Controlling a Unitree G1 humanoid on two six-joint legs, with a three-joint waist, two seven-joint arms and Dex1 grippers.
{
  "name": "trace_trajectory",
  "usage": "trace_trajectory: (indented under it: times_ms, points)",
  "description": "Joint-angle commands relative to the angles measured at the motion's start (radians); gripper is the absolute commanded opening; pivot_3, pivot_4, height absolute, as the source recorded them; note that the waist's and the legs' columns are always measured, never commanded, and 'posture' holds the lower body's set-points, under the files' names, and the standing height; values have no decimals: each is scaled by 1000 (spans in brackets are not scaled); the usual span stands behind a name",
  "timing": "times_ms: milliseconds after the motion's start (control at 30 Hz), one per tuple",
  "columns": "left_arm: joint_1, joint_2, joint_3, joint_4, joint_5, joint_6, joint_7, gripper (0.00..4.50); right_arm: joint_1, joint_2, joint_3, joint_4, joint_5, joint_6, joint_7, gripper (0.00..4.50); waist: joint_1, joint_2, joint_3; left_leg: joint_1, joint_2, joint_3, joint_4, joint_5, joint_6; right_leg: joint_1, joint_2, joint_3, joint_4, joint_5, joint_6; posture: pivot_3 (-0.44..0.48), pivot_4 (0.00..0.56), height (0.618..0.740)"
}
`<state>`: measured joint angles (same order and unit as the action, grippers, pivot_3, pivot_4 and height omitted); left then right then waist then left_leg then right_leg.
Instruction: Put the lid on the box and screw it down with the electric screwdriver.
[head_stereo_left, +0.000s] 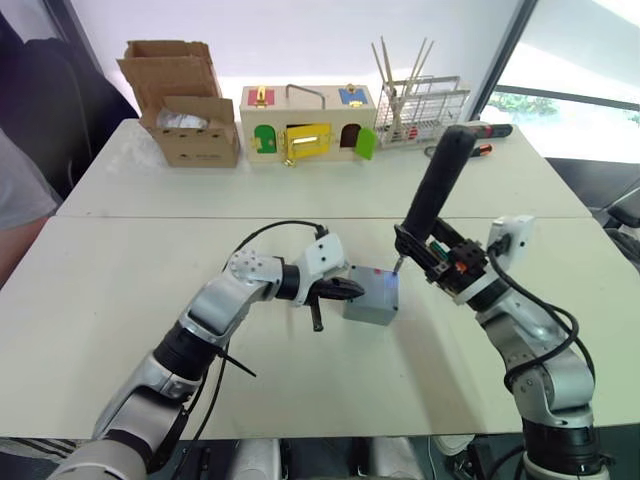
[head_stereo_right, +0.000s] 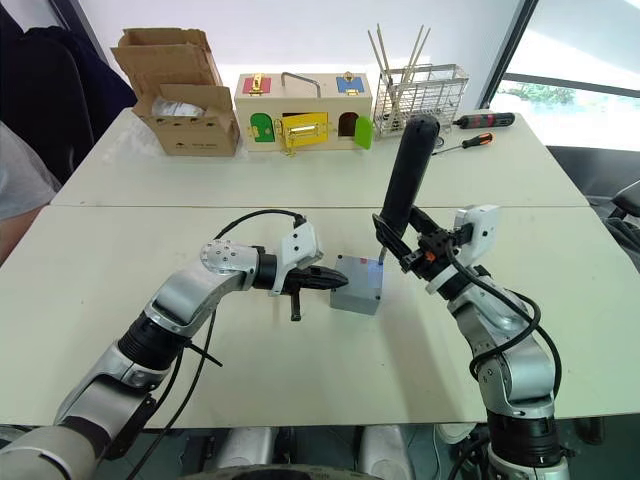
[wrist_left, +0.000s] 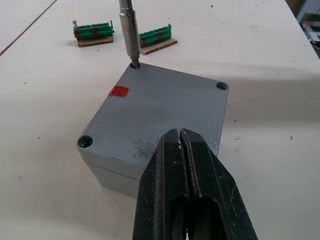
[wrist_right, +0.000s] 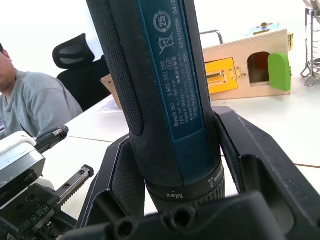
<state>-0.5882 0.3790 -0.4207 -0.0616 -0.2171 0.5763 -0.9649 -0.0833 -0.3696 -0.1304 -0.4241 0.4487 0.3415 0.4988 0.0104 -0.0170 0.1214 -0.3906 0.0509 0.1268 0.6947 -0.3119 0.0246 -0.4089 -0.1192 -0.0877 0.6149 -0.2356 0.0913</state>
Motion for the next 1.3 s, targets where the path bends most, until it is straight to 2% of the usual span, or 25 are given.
trace_trajectory:
  times_ms: [33, 800, 967, 1133, 1300]
  points:
    - [14, 5, -28, 3, 21, 10, -5, 0, 85, -1, 60, 122, -36, 61, 6, 1895, 0, 1, -1, 0, 0, 0, 0, 0, 0, 0, 0, 0, 0, 0, 0, 0, 150, 728]
    - [20, -9, -31, -3, 31, 6, -6, 0, 54, -7, 44, 176, -42, 13, -2, 1895, 1, 3, -7, 1, 0, -1, -2, -1, 1, -2, -3, -1, -4, -1, -1, 0, 150, 728]
    - [24, -23, -29, 3, 26, 3, -5, 0, -27, -22, -60, 118, 18, 4, -40, 1895, 4, 8, -2, 0, -1, -1, -3, -1, 1, -3, -5, -2, -5, -1, -1, 0, 150, 728]
    - [21, -37, -28, 23, 27, -7, -11, 0, -117, -101, -165, -25, 156, 118, -73, 1895, 6, 16, 10, -3, -6, 0, -2, -2, 3, -4, -11, -3, -4, 0, -1, 0, 150, 728]
    - [16, -43, -22, 36, 28, -21, -15, 0, -186, -169, -236, -87, 269, 222, -112, 1895, 4, 18, 14, -19, -8, 0, 2, -1, 4, -17, -10, -3, 0, 0, 0, 0, 150, 728]
